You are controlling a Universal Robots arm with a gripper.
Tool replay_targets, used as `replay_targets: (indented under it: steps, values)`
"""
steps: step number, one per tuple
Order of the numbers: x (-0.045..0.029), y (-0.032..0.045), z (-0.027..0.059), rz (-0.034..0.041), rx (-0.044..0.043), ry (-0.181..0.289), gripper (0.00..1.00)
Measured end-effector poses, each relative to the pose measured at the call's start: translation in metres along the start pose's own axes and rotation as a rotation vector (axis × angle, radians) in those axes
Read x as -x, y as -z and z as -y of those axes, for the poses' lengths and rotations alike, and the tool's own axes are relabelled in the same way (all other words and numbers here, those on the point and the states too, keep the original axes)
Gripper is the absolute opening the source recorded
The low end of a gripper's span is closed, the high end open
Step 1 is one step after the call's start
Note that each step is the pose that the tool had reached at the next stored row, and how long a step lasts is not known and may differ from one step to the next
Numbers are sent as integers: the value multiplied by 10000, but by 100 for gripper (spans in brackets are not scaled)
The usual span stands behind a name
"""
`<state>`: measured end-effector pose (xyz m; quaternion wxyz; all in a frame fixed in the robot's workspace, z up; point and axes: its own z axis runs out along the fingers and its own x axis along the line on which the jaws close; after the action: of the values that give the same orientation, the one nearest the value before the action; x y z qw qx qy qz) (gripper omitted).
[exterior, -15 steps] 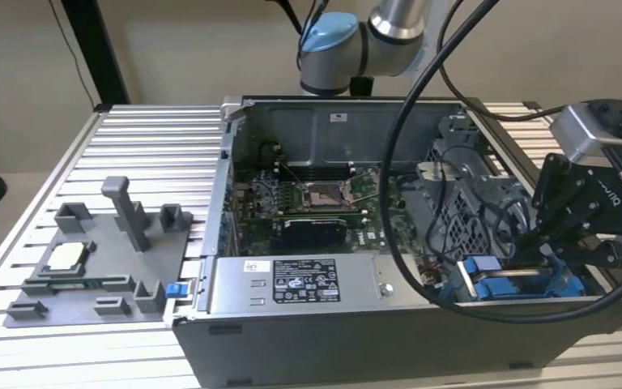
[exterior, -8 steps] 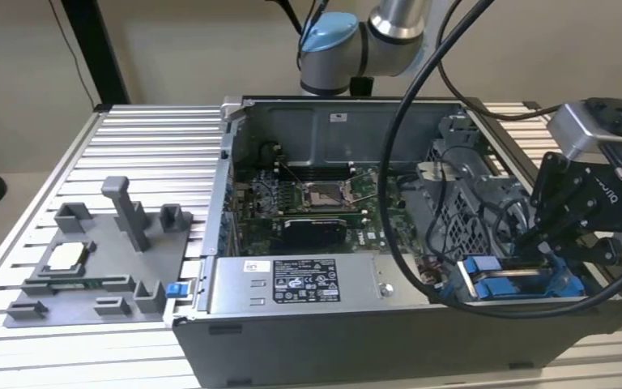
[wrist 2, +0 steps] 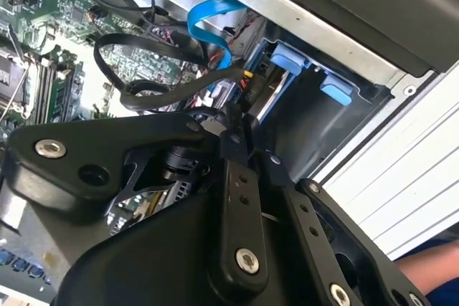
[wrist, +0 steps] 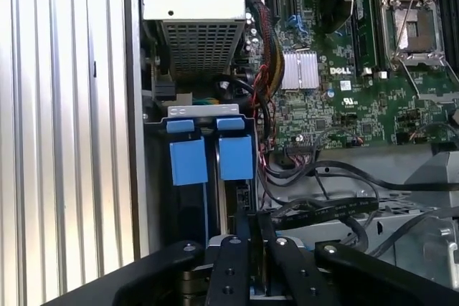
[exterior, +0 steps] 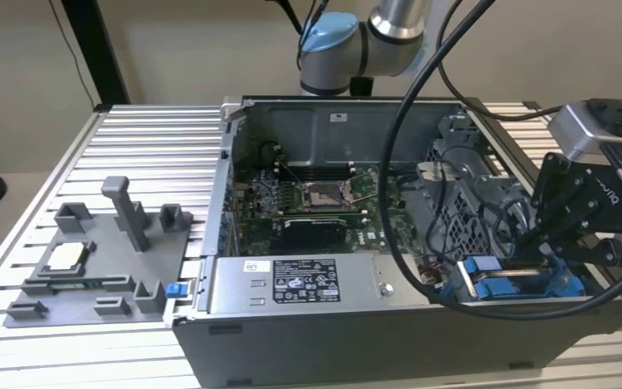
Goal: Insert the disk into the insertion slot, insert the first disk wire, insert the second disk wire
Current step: 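Insert the second disk wire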
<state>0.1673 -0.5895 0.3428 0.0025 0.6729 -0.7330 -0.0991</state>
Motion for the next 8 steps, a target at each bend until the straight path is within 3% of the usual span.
replay_targets:
  steps: [8]
  values:
    - [-12,-7,2,-16,-2,-11,0]
